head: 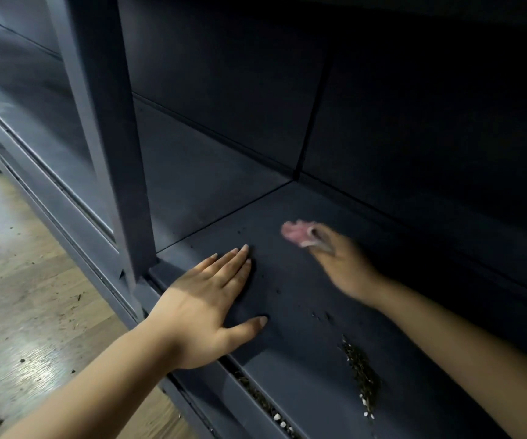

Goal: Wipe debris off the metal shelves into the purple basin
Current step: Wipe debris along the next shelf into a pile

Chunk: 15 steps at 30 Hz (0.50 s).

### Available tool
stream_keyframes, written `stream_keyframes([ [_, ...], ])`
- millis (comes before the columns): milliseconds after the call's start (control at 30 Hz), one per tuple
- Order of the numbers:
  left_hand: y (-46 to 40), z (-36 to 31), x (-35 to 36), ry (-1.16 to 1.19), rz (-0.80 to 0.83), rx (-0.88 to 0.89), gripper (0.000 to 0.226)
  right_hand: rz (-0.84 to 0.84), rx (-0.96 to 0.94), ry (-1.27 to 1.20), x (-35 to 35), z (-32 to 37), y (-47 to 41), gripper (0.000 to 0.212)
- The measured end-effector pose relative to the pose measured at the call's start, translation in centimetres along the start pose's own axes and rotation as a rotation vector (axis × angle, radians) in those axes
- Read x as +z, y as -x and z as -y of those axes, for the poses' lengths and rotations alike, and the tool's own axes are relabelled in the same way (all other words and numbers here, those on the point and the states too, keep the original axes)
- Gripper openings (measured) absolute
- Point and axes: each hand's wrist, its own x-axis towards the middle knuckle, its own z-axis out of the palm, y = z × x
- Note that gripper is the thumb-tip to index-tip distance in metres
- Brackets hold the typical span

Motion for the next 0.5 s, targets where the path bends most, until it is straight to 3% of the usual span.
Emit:
stream_keyframes([
  [67, 0.0, 0.4, 0.2, 0.025, -0.007, 0.011, 0.108, -0.215, 0.066, 0.071, -2.0, -1.8, -1.0, 0.027],
  [133, 0.0, 0.6, 0.6, -0.026, -0.023, 0.033, 0.100, -0.276, 0.218, 0.245, -3.8, -3.6, -2.0, 0.033],
  [200, 0.0, 0.5, 0.5, -0.036, 0.008, 0.007, 0.090, -0.237, 0.376, 0.347, -4.6, -4.8, -2.7, 0.034],
  [267, -0.2, 0.3, 0.3, 0.001, -0.033, 0.014, 0.099, -0.220, 0.429, 0.359, -4.8, -4.6, -3.2, 0.036],
  [400, 0.1, 0.5, 0.3, 0.042, 0.018, -0.017, 0.105, -0.164, 0.433, 0.312, -4.1, -3.1, -5.1, 0.039],
  [500, 0.0, 0.6, 0.7, 0.020, -0.032, 0.000, 0.104, -0.120, 0.397, 0.276, -3.4, -2.5, -6.6, 0.042],
])
